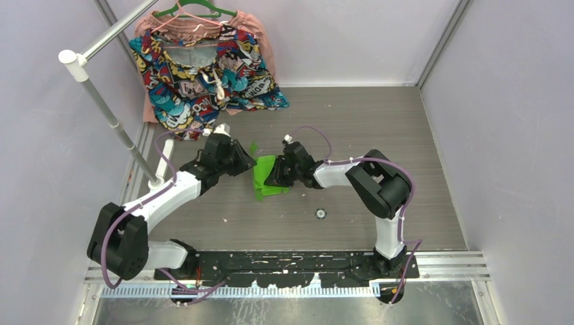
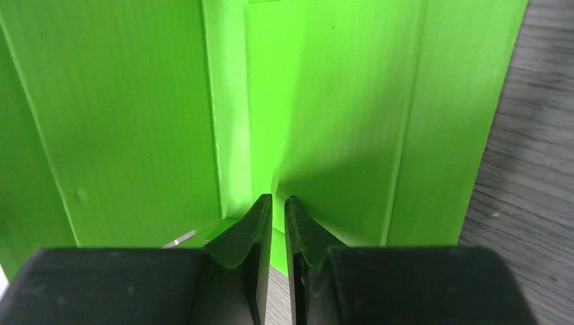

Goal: Fold the paper box
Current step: Fold the paper box at the center of the board.

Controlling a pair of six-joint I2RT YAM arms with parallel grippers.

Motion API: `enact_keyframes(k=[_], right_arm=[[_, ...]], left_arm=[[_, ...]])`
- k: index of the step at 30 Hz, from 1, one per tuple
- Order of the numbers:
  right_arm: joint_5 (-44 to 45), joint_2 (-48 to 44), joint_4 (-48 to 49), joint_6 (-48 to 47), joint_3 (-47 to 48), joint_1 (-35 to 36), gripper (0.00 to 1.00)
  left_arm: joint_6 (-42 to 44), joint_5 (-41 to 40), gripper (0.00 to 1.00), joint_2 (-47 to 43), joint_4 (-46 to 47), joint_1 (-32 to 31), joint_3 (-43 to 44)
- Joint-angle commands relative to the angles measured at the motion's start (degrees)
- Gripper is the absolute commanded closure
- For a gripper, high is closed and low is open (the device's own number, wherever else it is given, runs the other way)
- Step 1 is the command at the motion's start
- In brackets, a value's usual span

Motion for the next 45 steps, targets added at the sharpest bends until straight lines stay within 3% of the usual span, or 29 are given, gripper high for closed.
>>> enact_keyframes(k=[1, 23, 28, 34, 45], right_arm=[[5.14, 6.21, -14.89, -3.18, -3.81, 0.96, 0.80], [4.64, 7.46, -14.00, -2.90, -3.78, 1.08, 0.80], [5.10, 7.44, -14.90, -3.27, -3.20, 1.28, 0.86], [7.17, 6.03, -17.75, -4.80, -2.48, 1.86, 0.80], [8.83, 3.16, -21.72, -6.66, -1.04, 1.87, 0.80]], left_arm=[[-1.58, 4.20, 0.75, 0.58, 7.10, 0.16, -0.32], [-2.43, 7.73, 0.78, 2.88, 7.53, 0.16, 0.90], [-1.94, 8.66, 0.84, 4.97, 8.16, 0.16, 2.14], [1.35, 6.06, 0.87, 5.63, 1.62, 0.08, 3.99], [3.50, 0.88, 0.87, 2.79, -1.88, 0.07, 0.24]])
